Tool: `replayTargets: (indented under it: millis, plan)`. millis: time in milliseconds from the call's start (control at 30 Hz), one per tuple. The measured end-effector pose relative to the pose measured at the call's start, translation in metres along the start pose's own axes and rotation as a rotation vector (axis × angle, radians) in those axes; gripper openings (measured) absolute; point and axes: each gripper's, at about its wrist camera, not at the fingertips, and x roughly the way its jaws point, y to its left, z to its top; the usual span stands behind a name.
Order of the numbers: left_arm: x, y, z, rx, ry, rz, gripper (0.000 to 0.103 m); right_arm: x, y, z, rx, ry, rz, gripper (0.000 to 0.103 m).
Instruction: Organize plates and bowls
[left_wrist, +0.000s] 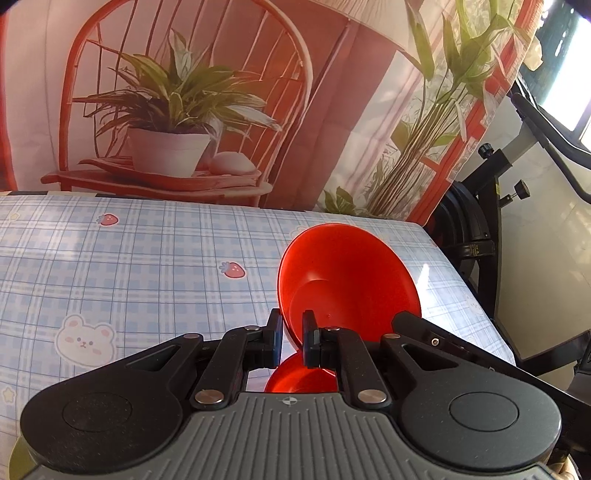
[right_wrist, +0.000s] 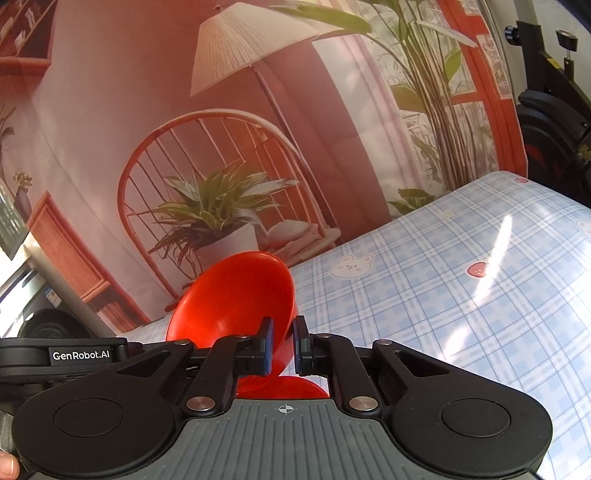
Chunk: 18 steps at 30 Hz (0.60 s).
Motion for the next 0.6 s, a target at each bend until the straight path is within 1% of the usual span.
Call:
replayTargets:
  millis: [233, 333, 467, 600]
  plan:
    - [-0.019, -0.008, -0.027, 0.003, 0.010, 0.013, 0.011, -0.021, -0.004, -0.024, 0.053, 0.007, 0.000, 0.010]
    - [-0.022, -0.010, -0.035, -0.003, 0.022, 0.006, 0.012, -0.027, -0.007, -0.031, 0.065, 0.008, -0.008, 0.010]
    - [-0.021, -0.012, -0.047, 0.012, 0.043, 0.008, 0.012, -0.031, -0.013, -0.040, 0.082, 0.016, -0.013, 0.010]
    - [-0.016, -0.009, -0.054, 0.006, 0.068, 0.011, 0.013, -0.029, -0.017, -0.047, 0.087, 0.032, -0.021, 0.010]
